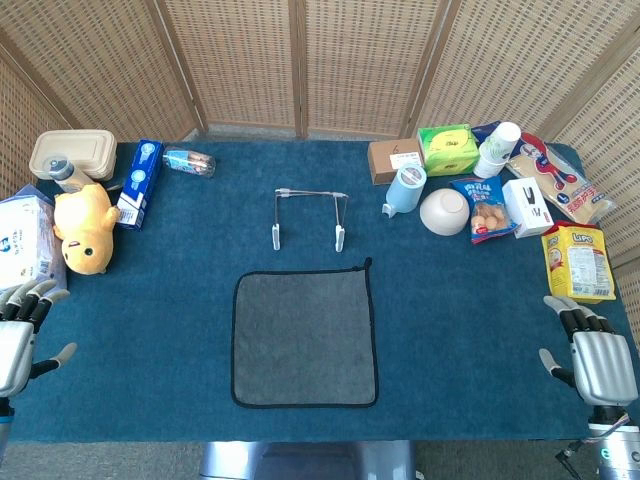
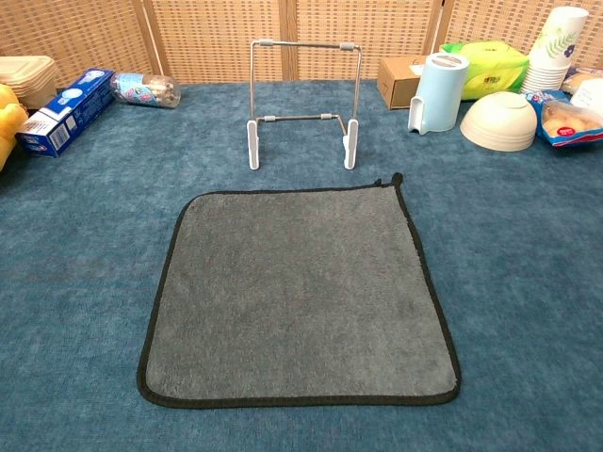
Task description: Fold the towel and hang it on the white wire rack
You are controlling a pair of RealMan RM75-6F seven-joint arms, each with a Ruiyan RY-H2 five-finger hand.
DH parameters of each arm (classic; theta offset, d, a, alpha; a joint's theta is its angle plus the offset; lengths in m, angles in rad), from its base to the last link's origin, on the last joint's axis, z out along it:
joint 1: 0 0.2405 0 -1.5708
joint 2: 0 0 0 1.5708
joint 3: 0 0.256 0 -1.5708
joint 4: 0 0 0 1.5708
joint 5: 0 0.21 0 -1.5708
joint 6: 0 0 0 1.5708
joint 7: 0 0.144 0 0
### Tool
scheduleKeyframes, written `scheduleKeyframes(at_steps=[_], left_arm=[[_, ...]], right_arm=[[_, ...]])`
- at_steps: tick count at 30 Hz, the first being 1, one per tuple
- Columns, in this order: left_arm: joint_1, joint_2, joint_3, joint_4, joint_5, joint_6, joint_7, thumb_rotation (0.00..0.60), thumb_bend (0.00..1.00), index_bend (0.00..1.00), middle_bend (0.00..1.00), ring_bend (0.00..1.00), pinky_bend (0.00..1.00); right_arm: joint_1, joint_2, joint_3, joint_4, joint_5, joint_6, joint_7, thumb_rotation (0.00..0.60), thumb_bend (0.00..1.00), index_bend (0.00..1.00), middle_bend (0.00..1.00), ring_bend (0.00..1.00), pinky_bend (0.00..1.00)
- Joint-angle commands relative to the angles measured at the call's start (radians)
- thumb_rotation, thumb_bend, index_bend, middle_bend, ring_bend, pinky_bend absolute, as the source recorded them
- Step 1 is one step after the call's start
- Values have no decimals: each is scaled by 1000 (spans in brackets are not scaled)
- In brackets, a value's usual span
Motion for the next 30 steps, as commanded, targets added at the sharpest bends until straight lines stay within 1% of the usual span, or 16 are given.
scheduleKeyframes(at_steps=[1,9,21,28,30], left_arm=[[0,0,0,2,1,0,2,600,266,262,203,164,144],[5,1,-4,13,1,11,-10,600,265,268,203,160,143],[-8,3,-6,21,3,-10,-25,600,265,276,204,160,143],[-46,0,1,13,23,-71,-56,600,265,277,203,158,140],[-69,2,6,4,39,-106,-69,600,265,277,199,156,139]], right_arm=[[0,0,0,-1,0,-1,0,600,224,212,229,267,366],[-3,2,-1,-3,-5,1,2,600,222,213,229,267,366],[-1,1,2,-16,-7,1,-12,600,225,212,229,268,366],[6,7,10,-42,2,-9,-45,600,224,212,229,267,366],[6,8,12,-52,2,-5,-57,600,224,212,229,267,366]])
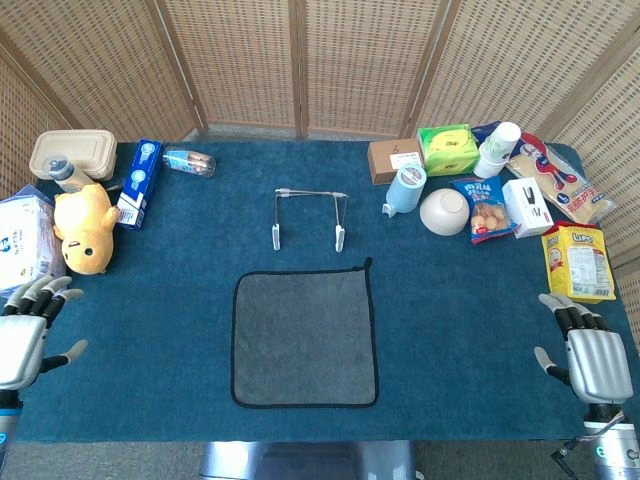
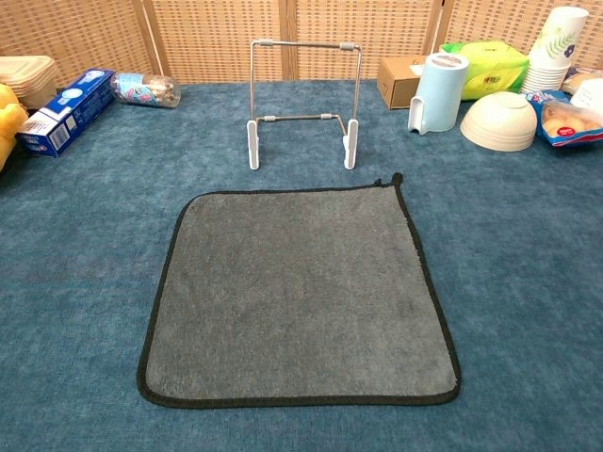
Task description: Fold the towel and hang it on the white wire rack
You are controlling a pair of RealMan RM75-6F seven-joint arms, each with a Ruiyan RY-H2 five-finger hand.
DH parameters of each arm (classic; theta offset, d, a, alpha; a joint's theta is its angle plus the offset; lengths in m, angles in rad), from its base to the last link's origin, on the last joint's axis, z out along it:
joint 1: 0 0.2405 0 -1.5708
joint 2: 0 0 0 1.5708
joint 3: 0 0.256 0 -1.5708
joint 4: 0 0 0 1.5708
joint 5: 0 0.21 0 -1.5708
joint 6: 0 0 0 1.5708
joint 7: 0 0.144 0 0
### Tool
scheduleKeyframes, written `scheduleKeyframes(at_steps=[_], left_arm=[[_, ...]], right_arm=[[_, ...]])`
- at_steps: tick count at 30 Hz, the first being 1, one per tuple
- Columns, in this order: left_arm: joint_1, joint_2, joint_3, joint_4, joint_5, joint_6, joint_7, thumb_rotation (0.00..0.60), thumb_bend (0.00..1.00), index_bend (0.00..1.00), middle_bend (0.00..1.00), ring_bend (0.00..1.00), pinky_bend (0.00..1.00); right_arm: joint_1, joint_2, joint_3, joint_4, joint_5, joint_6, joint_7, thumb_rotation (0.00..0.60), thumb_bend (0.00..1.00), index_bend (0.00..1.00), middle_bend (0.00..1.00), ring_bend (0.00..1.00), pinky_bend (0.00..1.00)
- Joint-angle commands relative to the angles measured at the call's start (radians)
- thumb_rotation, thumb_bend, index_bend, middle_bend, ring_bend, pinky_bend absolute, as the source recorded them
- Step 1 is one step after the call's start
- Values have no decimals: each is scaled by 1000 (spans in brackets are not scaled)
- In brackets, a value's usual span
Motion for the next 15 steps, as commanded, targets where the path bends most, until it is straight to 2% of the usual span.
scheduleKeyframes(at_steps=[1,15], left_arm=[[-36,4,8,-17,23,-51,-22,600,265,277,198,156,139],[-226,-12,41,-151,117,-323,-38,600,246,314,187,151,120]], right_arm=[[-1,2,2,-13,1,4,-15,600,223,213,229,267,366],[-32,14,-11,-56,2,39,-53,600,224,214,229,268,366]])
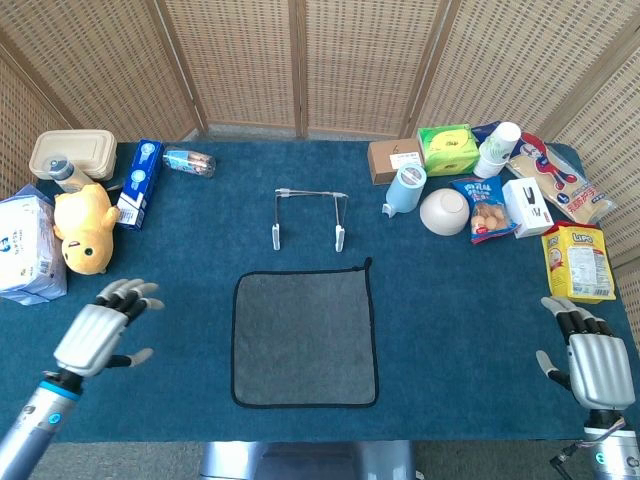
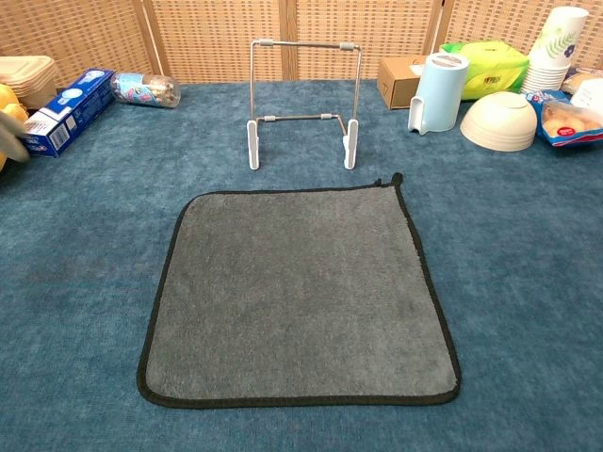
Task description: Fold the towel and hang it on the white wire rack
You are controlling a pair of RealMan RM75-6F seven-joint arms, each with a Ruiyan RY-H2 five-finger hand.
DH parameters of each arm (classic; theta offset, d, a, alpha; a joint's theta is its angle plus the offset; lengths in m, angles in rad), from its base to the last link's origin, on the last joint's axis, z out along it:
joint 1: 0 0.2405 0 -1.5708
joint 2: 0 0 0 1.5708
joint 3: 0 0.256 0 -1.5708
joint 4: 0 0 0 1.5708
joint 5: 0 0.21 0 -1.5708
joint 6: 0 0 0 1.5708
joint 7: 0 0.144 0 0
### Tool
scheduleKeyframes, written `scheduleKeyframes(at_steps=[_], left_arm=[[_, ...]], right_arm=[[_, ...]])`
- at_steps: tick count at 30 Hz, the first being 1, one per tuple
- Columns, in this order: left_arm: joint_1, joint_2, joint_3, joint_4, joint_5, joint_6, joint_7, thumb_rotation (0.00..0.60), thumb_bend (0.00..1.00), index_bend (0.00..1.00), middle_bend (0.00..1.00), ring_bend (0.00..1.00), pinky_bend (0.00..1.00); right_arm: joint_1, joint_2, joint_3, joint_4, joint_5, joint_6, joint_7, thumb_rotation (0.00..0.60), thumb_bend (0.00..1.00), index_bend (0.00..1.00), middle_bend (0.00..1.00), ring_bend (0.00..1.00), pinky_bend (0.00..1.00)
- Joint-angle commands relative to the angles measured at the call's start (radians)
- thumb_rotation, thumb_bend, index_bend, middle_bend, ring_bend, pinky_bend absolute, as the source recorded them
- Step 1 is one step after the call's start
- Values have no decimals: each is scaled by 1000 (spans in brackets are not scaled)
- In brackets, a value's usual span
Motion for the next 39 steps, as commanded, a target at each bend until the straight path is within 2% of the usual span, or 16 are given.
scheduleKeyframes(at_steps=[1,8,15,25,32,39], left_arm=[[-62,-16,11,-53,33,-76,7,600,245,320,186,150,120],[-151,-97,9,-101,55,-180,55,600,233,327,184,146,111],[-199,-209,11,-84,42,-243,141,600,234,325,184,146,110],[-232,-344,10,-64,-34,-291,224,600,232,250,163,124,91],[-245,-465,15,-37,-132,-321,324,600,229,217,135,93,66],[-260,-539,19,-16,-219,-337,412,600,228,196,98,45,18]], right_arm=[[-6,2,-2,-2,0,6,2,600,224,213,229,268,366],[-19,2,-6,13,0,16,24,600,224,214,229,267,366],[-34,-3,-11,42,7,22,58,600,224,213,229,268,366],[-46,1,-8,77,19,23,104,600,223,214,229,267,366],[-50,-6,-7,107,28,14,139,600,223,214,229,267,366],[-60,-7,-7,127,34,17,164,600,224,214,229,267,366]])
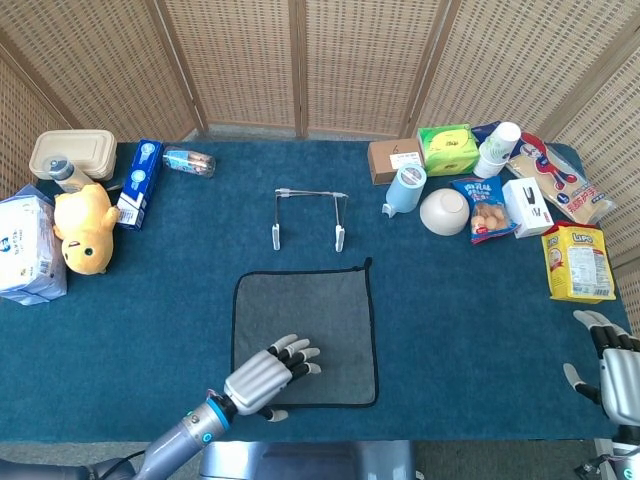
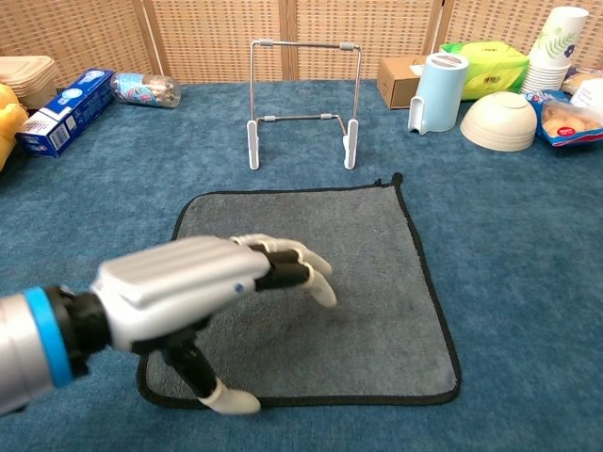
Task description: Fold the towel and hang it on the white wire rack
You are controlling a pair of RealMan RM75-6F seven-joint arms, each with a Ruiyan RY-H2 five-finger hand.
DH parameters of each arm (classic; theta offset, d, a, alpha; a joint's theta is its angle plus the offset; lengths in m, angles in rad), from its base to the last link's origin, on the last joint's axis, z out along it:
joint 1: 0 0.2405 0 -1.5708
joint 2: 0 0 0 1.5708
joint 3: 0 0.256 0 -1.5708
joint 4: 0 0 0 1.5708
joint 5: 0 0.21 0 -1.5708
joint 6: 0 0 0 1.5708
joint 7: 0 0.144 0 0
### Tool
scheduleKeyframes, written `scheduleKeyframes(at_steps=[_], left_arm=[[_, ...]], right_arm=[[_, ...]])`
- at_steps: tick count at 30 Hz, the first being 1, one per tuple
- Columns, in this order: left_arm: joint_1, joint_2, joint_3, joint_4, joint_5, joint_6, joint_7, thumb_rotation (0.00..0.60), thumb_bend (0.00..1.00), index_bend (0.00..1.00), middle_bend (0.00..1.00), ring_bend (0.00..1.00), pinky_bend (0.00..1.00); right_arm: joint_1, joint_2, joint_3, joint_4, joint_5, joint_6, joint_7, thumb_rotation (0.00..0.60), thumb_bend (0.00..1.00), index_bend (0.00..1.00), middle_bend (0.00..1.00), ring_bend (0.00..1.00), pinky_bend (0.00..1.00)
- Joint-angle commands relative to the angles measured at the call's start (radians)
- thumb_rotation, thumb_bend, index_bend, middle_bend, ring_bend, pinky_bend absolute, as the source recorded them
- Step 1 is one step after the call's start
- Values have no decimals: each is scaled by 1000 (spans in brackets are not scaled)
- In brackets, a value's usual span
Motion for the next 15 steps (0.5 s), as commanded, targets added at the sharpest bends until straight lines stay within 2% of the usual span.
scheduleKeyframes(at_steps=[1,15], left_arm=[[-10,-33,1,16,-35,-5,37,600,228,194,95,42,14],[-29,-112,-5,67,-77,35,92,600,228,199,101,37,5]], right_arm=[[-4,-1,0,6,3,0,7,600,224,214,229,267,366],[-12,-2,4,25,8,1,30,600,224,214,229,267,366]])
